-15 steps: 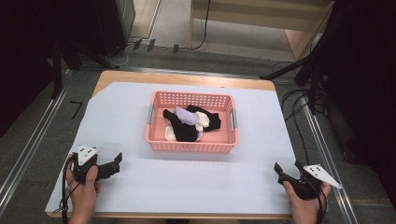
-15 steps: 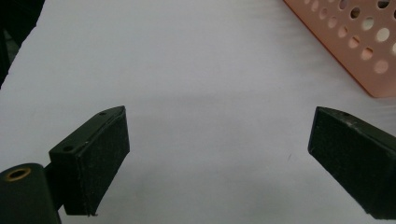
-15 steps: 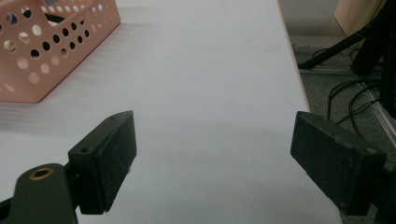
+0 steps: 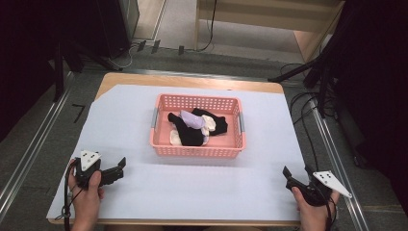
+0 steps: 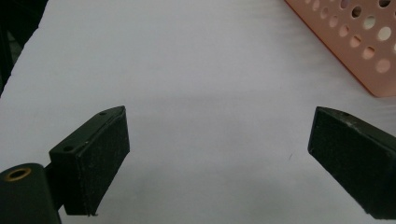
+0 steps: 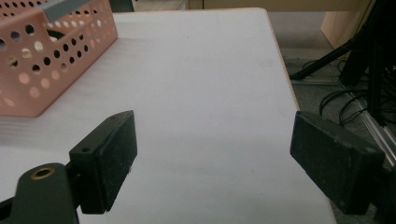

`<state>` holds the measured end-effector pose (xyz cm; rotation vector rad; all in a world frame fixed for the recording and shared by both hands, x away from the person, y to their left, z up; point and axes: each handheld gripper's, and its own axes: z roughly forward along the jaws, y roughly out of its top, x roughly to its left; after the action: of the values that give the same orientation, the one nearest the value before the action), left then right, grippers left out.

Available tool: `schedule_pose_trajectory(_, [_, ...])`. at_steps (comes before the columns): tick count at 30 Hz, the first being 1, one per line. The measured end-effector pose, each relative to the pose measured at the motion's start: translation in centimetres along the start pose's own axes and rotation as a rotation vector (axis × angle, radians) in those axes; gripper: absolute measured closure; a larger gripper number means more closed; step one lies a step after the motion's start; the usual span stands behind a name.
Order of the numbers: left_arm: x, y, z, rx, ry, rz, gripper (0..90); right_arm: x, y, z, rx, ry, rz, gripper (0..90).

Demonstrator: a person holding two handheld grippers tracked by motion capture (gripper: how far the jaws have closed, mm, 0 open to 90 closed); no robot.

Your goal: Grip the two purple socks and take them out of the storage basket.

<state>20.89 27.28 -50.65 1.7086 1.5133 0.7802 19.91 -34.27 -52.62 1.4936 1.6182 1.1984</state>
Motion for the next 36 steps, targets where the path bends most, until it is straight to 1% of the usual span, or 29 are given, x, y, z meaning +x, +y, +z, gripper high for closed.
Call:
schedule_pose_trajectory(1, [0.0,0.0,0.0,0.000,-0.001,0.000,6.1,0.2,0.0,0.0,-0.004,0.000,0.003,14.7])
schedule_pose_trajectory(2, [0.1,0.0,0.0,-0.005,-0.010,-0.002,6.1,0.5,0.1,0.1,-0.004,0.001,-0.007,14.9])
schedule_pose_trajectory(3, [0.2,0.0,-0.1,-0.005,-0.009,0.004,6.1,0.8,0.2,0.2,0.006,-0.009,-0.011,15.6])
schedule_pose_trajectory(4, [0.2,0.0,-0.1,-0.005,-0.009,0.004,6.1,0.8,0.2,0.2,0.006,-0.009,-0.011,15.6])
schedule_pose_trajectory(5, [0.1,-0.1,-0.1,-0.013,-0.009,-0.010,6.1,1.6,0.6,0.3,0.001,-0.017,-0.021,17.3])
schedule_pose_trajectory(8, [0.2,0.0,-0.1,-0.009,-0.011,0.003,6.1,2.4,1.2,0.2,-0.012,-0.004,-0.030,19.6])
schedule_pose_trajectory(10, [0.1,0.0,0.0,-0.011,-0.009,0.002,6.1,3.0,1.8,0.3,-0.016,0.008,-0.031,20.0])
schedule_pose_trajectory(12, [0.1,0.0,-0.1,-0.011,-0.009,0.002,6.1,3.4,2.2,0.5,-0.014,0.025,-0.030,20.0])
schedule_pose_trajectory(13, [0.1,0.0,-0.1,-0.005,-0.017,0.003,6.1,3.7,2.3,0.7,-0.006,0.035,-0.030,20.0])
schedule_pose_trajectory(14, [0.1,-0.1,-0.1,-0.018,-0.016,-0.006,6.1,3.9,2.5,0.9,0.000,0.032,-0.034,20.0])
schedule_pose_trajectory(16, [0.2,-0.1,-0.2,-0.015,-0.018,-0.008,6.1,4.1,2.7,1.2,0.006,0.032,-0.037,20.0])
schedule_pose_trajectory(17, [0.3,-0.1,-0.2,-0.022,-0.025,-0.011,6.1,4.5,3.1,1.7,0.010,0.030,-0.037,20.3])
schedule_pose_trajectory(20, [0.3,-0.1,-0.2,-0.026,-0.024,-0.013,6.4,5.5,3.6,2.1,0.009,0.036,-0.013,20.9])
schedule_pose_trajectory(23, [0.3,-0.1,-0.2,-0.021,-0.025,-0.012,6.4,6.7,4.2,2.6,0.013,0.057,-0.025,20.7])
schedule_pose_trajectory(24, [0.3,-0.1,-0.2,-0.021,-0.025,-0.012,6.4,6.7,4.2,2.6,0.013,0.057,-0.025,20.7])
schedule_pose_trajectory(25, [0.3,-0.1,-0.2,-0.021,-0.027,-0.016,6.4,7.4,4.8,2.8,0.014,0.072,-0.033,20.2])
schedule_pose_trajectory(27, [0.3,-0.1,-0.2,-0.025,-0.025,-0.015,6.4,7.7,5.3,3.0,0.014,0.087,-0.031,20.0])
schedule_pose_trajectory(29, [0.3,-0.1,-0.3,-0.017,-0.024,-0.015,6.4,7.9,5.9,3.1,0.012,0.092,-0.022,19.9])
schedule_pose_trajectory(30, [0.3,-0.1,-0.2,-0.021,-0.023,-0.012,6.4,8.0,6.1,3.1,0.011,0.097,-0.020,19.9])
schedule_pose_trajectory(36, [0.2,-0.1,-0.2,-0.019,-0.021,-0.010,6.4,9.2,7.6,3.8,0.010,0.107,-0.041,19.3])
